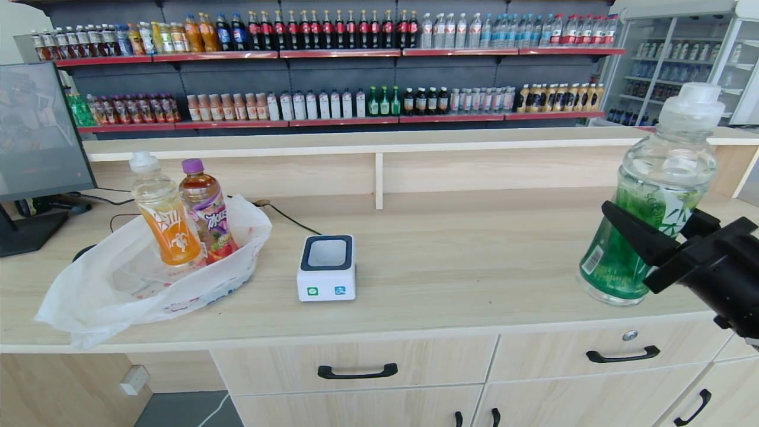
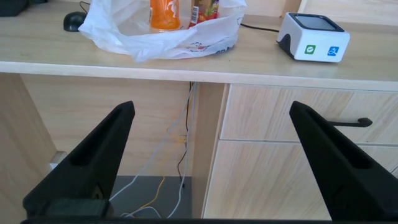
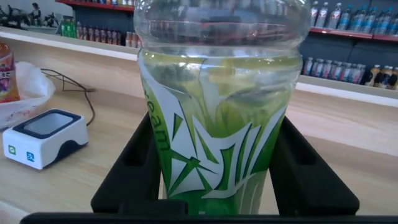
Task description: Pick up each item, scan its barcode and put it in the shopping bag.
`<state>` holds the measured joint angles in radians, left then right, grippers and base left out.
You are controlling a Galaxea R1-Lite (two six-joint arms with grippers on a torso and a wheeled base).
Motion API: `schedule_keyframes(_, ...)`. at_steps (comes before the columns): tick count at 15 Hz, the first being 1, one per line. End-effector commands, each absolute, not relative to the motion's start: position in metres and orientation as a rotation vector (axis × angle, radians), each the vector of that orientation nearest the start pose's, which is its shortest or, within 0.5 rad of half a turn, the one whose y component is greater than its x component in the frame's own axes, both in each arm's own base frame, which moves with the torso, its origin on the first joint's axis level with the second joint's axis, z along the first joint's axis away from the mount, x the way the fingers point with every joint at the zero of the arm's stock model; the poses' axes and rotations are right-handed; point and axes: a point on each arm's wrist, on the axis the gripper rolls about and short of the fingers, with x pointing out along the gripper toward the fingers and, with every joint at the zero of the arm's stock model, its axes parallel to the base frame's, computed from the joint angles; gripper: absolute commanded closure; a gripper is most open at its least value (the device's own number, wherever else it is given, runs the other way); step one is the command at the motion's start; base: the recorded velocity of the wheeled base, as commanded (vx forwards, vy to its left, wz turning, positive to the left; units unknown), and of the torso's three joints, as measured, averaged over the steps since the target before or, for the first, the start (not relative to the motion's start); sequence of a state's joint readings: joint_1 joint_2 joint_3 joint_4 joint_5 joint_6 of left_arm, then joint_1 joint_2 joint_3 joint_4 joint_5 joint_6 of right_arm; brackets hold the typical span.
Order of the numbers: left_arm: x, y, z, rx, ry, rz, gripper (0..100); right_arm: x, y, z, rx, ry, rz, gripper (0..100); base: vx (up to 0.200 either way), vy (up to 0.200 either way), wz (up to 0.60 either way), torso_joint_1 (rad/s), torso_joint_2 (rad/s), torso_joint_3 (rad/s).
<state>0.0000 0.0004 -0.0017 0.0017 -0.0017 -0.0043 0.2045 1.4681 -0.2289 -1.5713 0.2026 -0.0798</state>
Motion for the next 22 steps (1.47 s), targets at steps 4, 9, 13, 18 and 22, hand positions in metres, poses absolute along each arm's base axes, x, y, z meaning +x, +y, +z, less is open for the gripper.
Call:
schedule_keyframes(4, -0.023, 0.0, 0.076, -0.005, 0.0, -0.002, 0, 0.161, 0.071, 0.187, 0.046, -0.321, 0.586, 100, 0.0, 0.0, 0.0, 0.0, 0.0, 0.0)
schedule_keyframes(9, -0.023, 0.0, 0.076, -0.005, 0.0, -0.002, 0, 0.15, 0.086, 0.19, 0.295, -0.252, 0.732, 100, 0.0, 0.0, 0.0, 0.0, 0.0, 0.0)
schedule_keyframes(13, -0.023, 0.0, 0.075, -0.005, 0.002, -0.002, 0, 0.135, 0.114, 0.194, 0.455, -0.179, 0.933, 100, 0.0, 0.0, 0.0, 0.0, 0.0, 0.0)
schedule_keyframes(18, -0.023, 0.0, 0.076, -0.005, 0.0, -0.002, 0, 0.158, 0.148, 0.228, 0.603, -0.239, 1.027, 100, 0.0, 0.0, 0.0, 0.0, 0.0, 0.0)
schedule_keyframes(22, -0.023, 0.0, 0.076, -0.005, 0.0, -0.002, 0, 0.152, 0.177, 0.221, 0.715, -0.111, 1.145, 100, 0.0, 0.0, 0.0, 0.0, 0.0, 0.0)
